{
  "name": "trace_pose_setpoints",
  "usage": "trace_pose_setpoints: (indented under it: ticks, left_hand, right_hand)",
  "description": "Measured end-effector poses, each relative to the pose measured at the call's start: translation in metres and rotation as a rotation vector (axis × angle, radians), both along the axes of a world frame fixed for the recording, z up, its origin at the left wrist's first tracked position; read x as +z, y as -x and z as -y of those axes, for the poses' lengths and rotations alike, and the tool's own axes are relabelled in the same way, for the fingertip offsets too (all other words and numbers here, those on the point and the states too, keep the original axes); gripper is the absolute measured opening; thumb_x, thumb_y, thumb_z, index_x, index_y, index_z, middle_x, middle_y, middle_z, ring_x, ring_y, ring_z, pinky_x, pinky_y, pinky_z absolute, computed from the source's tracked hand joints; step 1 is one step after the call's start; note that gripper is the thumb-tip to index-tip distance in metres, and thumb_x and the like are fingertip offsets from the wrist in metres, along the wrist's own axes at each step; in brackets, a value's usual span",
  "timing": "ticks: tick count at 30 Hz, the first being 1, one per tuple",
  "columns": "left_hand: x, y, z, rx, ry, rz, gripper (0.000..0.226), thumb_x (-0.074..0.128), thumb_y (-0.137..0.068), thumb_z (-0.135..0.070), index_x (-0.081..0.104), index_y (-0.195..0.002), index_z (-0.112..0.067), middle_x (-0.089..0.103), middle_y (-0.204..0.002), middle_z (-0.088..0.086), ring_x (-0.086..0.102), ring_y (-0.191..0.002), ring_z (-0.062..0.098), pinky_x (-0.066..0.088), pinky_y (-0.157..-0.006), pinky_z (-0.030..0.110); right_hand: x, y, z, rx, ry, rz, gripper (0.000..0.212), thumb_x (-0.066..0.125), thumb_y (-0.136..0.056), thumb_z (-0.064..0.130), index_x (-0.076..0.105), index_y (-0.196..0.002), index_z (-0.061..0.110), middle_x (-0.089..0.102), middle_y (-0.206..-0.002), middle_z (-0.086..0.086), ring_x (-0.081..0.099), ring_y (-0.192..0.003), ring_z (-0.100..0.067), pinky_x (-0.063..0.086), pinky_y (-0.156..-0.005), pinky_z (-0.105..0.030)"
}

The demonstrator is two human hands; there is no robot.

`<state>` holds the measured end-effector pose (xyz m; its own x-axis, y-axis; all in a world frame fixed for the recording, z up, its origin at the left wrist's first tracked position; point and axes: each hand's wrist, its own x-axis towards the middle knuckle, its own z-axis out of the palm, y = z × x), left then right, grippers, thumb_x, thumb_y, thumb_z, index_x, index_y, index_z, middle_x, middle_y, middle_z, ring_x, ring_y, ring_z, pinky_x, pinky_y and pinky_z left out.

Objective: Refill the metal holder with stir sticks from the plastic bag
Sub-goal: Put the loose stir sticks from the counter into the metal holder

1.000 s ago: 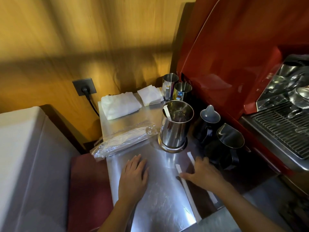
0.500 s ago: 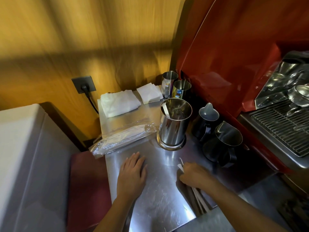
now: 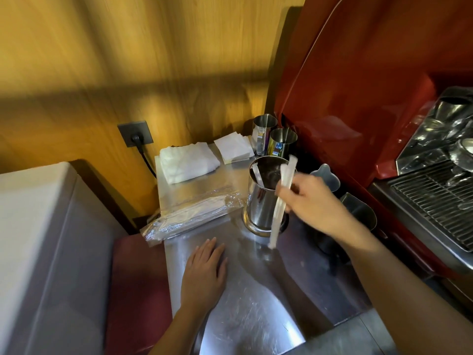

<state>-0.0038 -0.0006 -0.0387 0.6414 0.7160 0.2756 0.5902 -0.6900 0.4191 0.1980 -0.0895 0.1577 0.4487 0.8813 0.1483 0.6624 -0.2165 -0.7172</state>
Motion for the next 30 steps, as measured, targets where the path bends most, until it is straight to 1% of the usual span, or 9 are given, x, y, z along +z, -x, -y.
trace_pose_setpoints:
  ticks: [4,6,10,12,15,17,19,24,30]
  left_hand:
    - [0.0,0.001,-0.001,-0.002,0.001,-0.007,0.033,0.061,-0.085,-0.02,0.061,-0.117,-0.013,0.061,-0.127,0.011,0.055,-0.118,0.029,0.044,-0.099,0.046]
    - [0.0,0.001,-0.001,0.0,0.006,-0.006,0.033,0.057,-0.086,-0.023,0.061,-0.118,-0.014,0.06,-0.127,0.011,0.055,-0.118,0.028,0.044,-0.1,0.045]
    - [-0.002,0.001,-0.001,0.006,0.003,-0.007,0.032,0.057,-0.085,-0.025,0.062,-0.116,-0.016,0.061,-0.126,0.008,0.056,-0.117,0.026,0.046,-0.098,0.044]
    - [-0.002,0.001,-0.002,0.003,0.001,-0.006,0.032,0.06,-0.084,-0.023,0.062,-0.116,-0.016,0.062,-0.126,0.008,0.057,-0.116,0.027,0.046,-0.098,0.043]
    - [-0.003,0.001,-0.002,0.003,-0.018,-0.013,0.033,0.06,-0.082,-0.024,0.062,-0.115,-0.017,0.062,-0.125,0.008,0.058,-0.115,0.026,0.045,-0.097,0.042]
    - [-0.003,0.002,-0.002,0.001,-0.017,-0.015,0.034,0.059,-0.082,-0.025,0.062,-0.116,-0.017,0.062,-0.126,0.007,0.057,-0.116,0.025,0.044,-0.098,0.041]
    - [-0.002,0.001,-0.002,0.004,-0.004,-0.014,0.034,0.059,-0.083,-0.025,0.061,-0.116,-0.017,0.061,-0.126,0.007,0.057,-0.116,0.025,0.044,-0.099,0.041]
    - [-0.003,0.0,-0.001,0.004,0.021,-0.007,0.034,0.058,-0.085,-0.024,0.06,-0.117,-0.017,0.06,-0.128,0.008,0.055,-0.117,0.026,0.043,-0.101,0.044]
    - [-0.002,-0.003,0.0,0.015,0.063,-0.016,0.032,0.06,-0.086,-0.02,0.06,-0.117,-0.015,0.057,-0.131,0.009,0.052,-0.121,0.026,0.039,-0.104,0.044]
  right_hand:
    - [0.024,-0.014,-0.009,-0.067,-0.316,0.026,0.023,0.053,-0.091,0.02,0.061,-0.076,0.005,0.059,-0.06,-0.009,0.044,-0.044,-0.005,0.032,-0.04,-0.016]
    - [0.027,-0.02,-0.014,-0.101,-0.406,0.044,0.023,0.051,-0.092,0.019,0.061,-0.082,0.0,0.055,-0.058,-0.006,0.046,-0.043,-0.003,0.031,-0.041,-0.011]
    - [0.025,-0.028,-0.024,-0.167,-0.557,0.087,0.023,0.049,-0.093,0.02,0.059,-0.084,0.001,0.054,-0.056,-0.003,0.046,-0.042,-0.002,0.031,-0.041,-0.011]
    - [0.019,-0.033,-0.03,-0.213,-0.515,0.175,0.026,0.048,-0.093,0.026,0.059,-0.085,0.004,0.048,-0.052,0.005,0.043,-0.04,-0.006,0.033,-0.044,-0.02]
    - [0.004,-0.039,-0.038,-0.285,-0.176,0.38,0.027,0.046,-0.092,0.034,0.061,-0.092,0.012,0.045,-0.054,0.008,0.046,-0.054,-0.02,0.034,-0.059,-0.031]
    - [-0.004,-0.041,-0.04,-0.256,0.053,0.387,0.025,0.046,-0.091,0.039,0.061,-0.092,0.018,0.054,-0.066,0.002,0.051,-0.067,-0.026,0.033,-0.064,-0.033]
    - [-0.011,-0.043,-0.039,-0.201,0.167,0.352,0.021,0.048,-0.091,0.038,0.06,-0.086,0.021,0.059,-0.073,0.0,0.058,-0.078,-0.029,0.033,-0.067,-0.034]
    - [-0.004,-0.045,-0.038,-0.197,0.106,0.318,0.017,0.05,-0.089,0.033,0.06,-0.088,0.02,0.056,-0.066,0.0,0.057,-0.074,-0.032,0.04,-0.064,-0.035]
    - [0.012,-0.026,-0.041,-0.047,-0.2,0.29,0.015,0.054,-0.089,0.019,0.063,-0.088,0.008,0.066,-0.073,-0.014,0.06,-0.065,-0.031,0.051,-0.063,-0.045]
